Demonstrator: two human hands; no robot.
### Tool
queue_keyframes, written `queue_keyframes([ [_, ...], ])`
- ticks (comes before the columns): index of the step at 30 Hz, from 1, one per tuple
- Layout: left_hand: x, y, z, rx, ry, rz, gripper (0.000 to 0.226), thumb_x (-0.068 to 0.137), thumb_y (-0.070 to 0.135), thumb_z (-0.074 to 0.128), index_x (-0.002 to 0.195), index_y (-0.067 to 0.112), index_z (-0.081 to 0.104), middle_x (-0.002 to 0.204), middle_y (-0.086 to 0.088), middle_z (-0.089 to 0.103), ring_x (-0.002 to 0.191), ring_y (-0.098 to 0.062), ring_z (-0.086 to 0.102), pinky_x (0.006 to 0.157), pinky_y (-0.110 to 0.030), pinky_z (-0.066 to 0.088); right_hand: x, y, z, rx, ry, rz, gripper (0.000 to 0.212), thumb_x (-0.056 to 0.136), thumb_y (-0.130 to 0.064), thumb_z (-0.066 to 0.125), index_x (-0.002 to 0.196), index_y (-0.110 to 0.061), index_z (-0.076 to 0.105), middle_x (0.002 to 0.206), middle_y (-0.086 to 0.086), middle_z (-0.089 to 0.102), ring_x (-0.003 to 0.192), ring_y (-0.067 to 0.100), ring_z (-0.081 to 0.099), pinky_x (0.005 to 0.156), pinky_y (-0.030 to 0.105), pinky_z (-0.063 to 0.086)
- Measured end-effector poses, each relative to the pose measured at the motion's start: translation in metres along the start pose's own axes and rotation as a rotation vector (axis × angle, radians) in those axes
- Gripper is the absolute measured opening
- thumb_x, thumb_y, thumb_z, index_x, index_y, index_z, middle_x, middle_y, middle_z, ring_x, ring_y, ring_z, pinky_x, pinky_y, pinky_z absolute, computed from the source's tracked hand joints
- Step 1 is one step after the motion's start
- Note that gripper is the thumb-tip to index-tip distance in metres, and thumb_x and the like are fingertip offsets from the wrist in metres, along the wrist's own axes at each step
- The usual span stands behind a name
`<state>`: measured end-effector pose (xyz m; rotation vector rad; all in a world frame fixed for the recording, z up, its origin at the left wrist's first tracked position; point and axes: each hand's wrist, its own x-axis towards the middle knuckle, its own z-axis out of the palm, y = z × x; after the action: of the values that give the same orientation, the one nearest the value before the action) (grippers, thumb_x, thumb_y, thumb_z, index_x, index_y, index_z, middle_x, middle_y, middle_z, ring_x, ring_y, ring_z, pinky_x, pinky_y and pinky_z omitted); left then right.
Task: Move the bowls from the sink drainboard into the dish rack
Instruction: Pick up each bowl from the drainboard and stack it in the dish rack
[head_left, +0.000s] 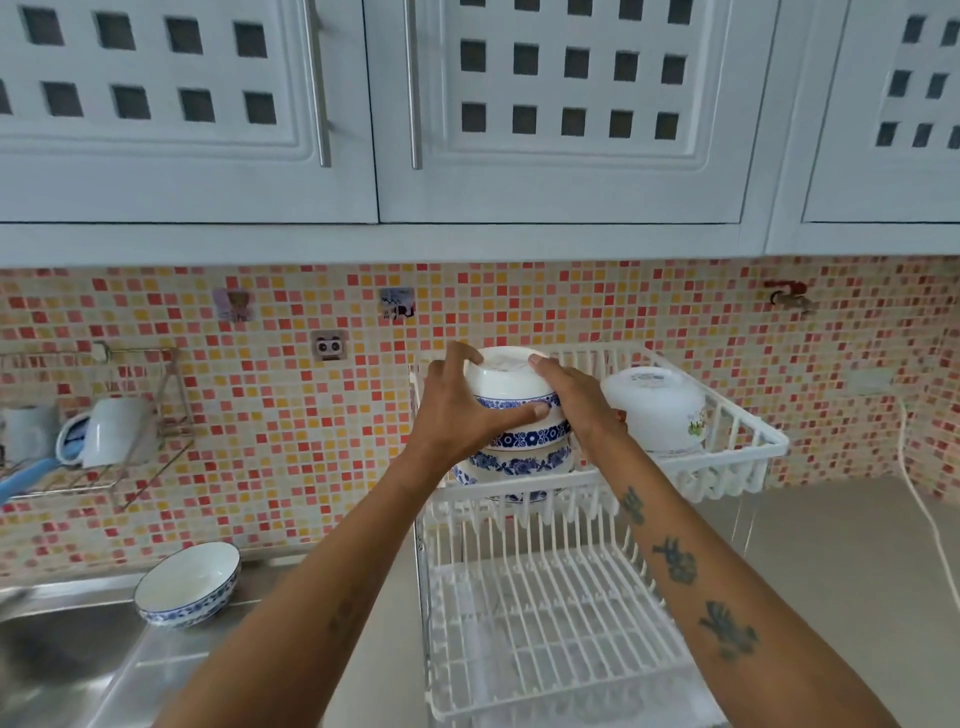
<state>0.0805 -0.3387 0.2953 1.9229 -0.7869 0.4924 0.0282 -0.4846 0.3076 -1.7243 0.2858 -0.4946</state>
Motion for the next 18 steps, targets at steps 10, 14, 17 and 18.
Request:
queue_keyframes([
  [10,-0.002,-0.002,0.007,0.165,-0.15,-0.027,0.091,0.051,0.053,0.088,0.115,0.015,0.036,0.111,-0.003,0.042,0.098,-0.017,0.043,0.076,-0.024,0.039,0.009,0.01,-0.003,-0.063,-0.019,0.109,0.036,0.078,-0.036,0.056,0.099,-0.011,0.069,0.105,0.017,0.072,0.084,0.028,0.063,0.076,0.036,0.046],
  [14,-0.001,-0.003,0.01,0.24,-0.212,-0.046,0.104,0.049,0.059,0.087,0.123,0.01,0.034,0.117,-0.009,0.046,0.105,-0.025,0.051,0.077,-0.03,0.047,0.012,0.015,-0.003,-0.095,-0.048,0.16,0.041,0.077,-0.035,0.057,0.108,-0.011,0.067,0.104,0.015,0.073,0.085,0.029,0.064,0.076,0.037,0.048],
  [17,-0.001,-0.003,0.011,0.33,-0.241,-0.042,0.116,0.048,0.062,0.085,0.132,0.003,0.031,0.127,-0.012,0.044,0.111,-0.028,0.052,0.081,-0.036,0.049,0.013,0.016,-0.003,-0.119,-0.057,0.204,0.043,0.078,-0.032,0.057,0.115,-0.012,0.063,0.101,0.011,0.071,0.081,0.027,0.064,0.073,0.035,0.047],
  [18,-0.001,-0.003,0.011,0.339,-0.242,-0.039,0.118,0.048,0.063,0.085,0.133,0.002,0.03,0.128,-0.012,0.043,0.111,-0.028,0.052,0.08,-0.036,0.049,0.014,0.016,-0.003,-0.108,-0.059,0.209,0.041,0.079,-0.03,0.056,0.115,-0.012,0.063,0.101,0.012,0.071,0.083,0.028,0.064,0.074,0.035,0.048],
])
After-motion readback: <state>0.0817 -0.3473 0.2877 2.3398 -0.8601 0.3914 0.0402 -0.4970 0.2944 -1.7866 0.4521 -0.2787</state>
